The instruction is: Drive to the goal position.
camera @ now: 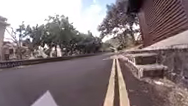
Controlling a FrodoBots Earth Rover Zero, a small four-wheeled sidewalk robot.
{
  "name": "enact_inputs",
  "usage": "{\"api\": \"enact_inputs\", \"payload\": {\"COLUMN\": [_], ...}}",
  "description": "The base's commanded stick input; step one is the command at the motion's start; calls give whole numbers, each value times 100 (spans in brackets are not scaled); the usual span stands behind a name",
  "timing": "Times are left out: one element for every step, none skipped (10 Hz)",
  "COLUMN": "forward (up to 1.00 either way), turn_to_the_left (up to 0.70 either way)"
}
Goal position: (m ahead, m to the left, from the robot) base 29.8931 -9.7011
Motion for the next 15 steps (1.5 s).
{"api": "enact_inputs", "payload": {"forward": [45,45,45,45,45,45,45,45,45,45,45,45,45,45,45], "turn_to_the_left": [0,0,0,0,0,0,0,0,0,0,0,0,-4,-10,-16]}}
